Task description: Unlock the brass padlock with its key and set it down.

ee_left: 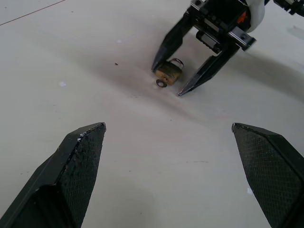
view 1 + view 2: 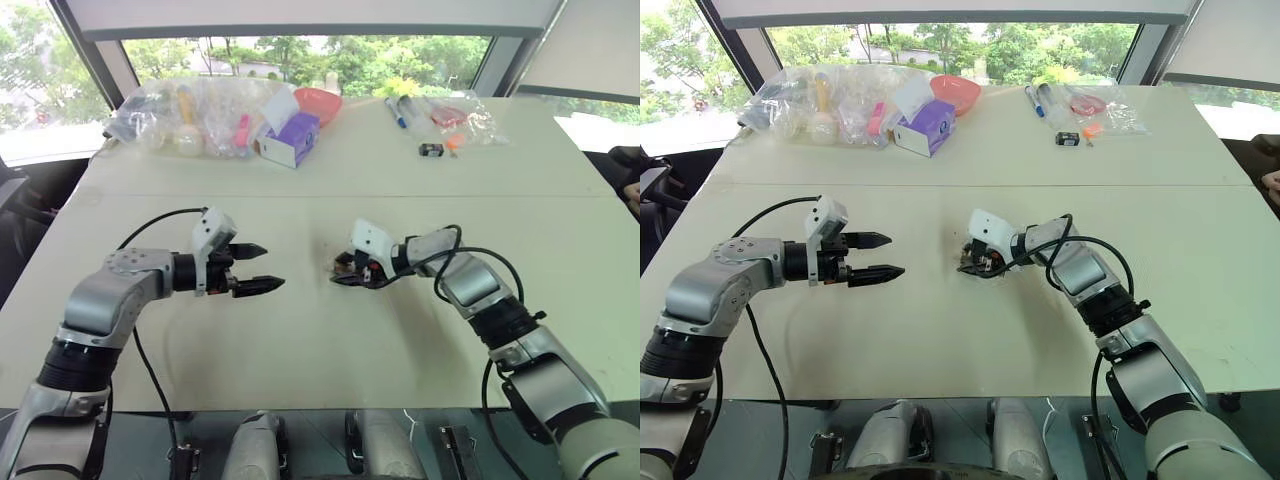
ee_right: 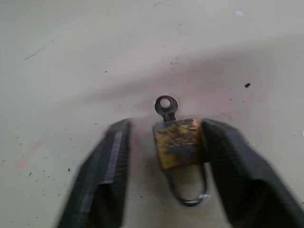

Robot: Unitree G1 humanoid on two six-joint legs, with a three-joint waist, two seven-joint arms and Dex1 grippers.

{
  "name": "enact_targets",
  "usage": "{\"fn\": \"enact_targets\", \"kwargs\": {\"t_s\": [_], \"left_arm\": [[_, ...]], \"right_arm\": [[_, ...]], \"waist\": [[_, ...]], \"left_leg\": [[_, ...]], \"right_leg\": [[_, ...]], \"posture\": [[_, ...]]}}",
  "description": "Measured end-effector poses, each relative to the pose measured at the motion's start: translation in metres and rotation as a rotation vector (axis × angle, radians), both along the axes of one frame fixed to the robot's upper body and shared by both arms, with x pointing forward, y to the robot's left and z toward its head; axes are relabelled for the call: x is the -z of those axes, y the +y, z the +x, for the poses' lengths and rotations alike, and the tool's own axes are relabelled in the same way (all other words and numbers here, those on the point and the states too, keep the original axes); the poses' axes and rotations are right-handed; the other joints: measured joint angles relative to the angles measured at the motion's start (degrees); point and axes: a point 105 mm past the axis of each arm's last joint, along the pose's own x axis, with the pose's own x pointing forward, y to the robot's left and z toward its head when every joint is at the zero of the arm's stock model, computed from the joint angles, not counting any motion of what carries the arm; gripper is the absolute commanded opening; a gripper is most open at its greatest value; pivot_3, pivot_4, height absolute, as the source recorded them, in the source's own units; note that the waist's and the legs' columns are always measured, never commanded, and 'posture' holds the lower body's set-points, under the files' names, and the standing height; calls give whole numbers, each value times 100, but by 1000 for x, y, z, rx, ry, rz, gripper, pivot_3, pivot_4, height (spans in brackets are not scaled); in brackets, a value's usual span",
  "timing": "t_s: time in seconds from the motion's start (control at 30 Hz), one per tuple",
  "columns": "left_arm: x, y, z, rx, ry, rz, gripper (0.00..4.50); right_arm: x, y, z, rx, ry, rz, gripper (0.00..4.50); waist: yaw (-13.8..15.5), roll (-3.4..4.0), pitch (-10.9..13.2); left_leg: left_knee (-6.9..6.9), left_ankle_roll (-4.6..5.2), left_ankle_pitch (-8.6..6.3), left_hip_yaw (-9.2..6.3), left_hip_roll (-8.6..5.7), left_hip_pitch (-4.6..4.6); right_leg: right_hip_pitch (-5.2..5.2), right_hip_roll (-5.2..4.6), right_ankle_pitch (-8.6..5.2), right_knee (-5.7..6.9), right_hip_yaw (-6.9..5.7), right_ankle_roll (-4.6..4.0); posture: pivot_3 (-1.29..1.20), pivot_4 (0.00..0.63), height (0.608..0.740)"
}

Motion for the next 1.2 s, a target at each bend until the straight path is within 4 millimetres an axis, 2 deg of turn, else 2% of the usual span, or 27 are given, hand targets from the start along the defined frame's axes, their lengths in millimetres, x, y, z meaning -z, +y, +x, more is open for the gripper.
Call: {"fn": "enact_targets", "kwargs": {"t_s": [0.03, 0.27, 0.37, 0.43, 0.6, 0.8, 0.9, 1.07, 1.2], "left_arm": [[0, 0, 0, 0, 0, 0, 4461], [-1, -5, 2, 9, -6, -28, 4461], [-8, -15, 8, 20, 12, -134, 4461], [-18, -18, 14, 19, 33, -228, 4461], [-41, -24, 30, 38, 62, -372, 4461], [-48, -30, 49, 48, 102, -452, 4461], [-54, -32, 56, 63, 98, -476, 3550], [-55, -39, 54, 136, 84, -450, 1124], [-52, -40, 54, 148, 92, -442, 1124]], "right_arm": [[0, -1, 0, -2, -3, -7, 714], [-2, -4, -3, -2, -48, -27, 714], [-6, -4, -3, -14, -140, -49, 714], [-21, -1, 0, -38, -272, -46, 714], [-80, 15, -7, -125, -633, 27, 714], [-96, 23, -16, -159, -708, 58, 714], [-97, 24, -15, -149, -717, 67, 714], [-100, 23, -13, -126, -735, 73, 714], [-102, 22, -12, -114, -742, 77, 714]], "waist": [[3, 0, 0], [34, 0, 0], [30, 1, 0], [15, 0, 1], [-5, 1, 2], [16, 1, 2], [14, 1, 2], [2, 1, 2], [1, 1, 2]], "left_leg": [[1, 0, 0, 0, 0, 0], [10, 0, 0, -2, -1, -2], [16, 0, 0, -4, -1, -8], [20, 0, 0, -6, 0, -13], [19, -1, 0, -8, 2, -11], [27, -1, 0, -7, 2, -13], [28, -1, 0, -7, 1, -14], [28, -1, 0, -7, 2, -14], [28, 0, 0, -8, 2, -14]], "right_leg": [[0, 0, 0, 0, 0, 0], [6, -5, 0, 0, -7, 0], [4, -5, 0, 1, -9, 0], [1, -3, 0, 2, -11, 0], [1, 2, 0, 3, -12, 1], [5, 2, 0, 3, -13, 1], [5, 2, 0, 3, -13, 1], [4, 2, 0, 3, -13, 1], [4, 2, 0, 3, -13, 1]], "posture": [[0, 150, 734], [0, 150, 734], [0, 150, 734], [0, 150, 734], [0, 150, 734], [0, 150, 734], [0, 150, 734], [0, 150, 734], [0, 150, 734]]}}
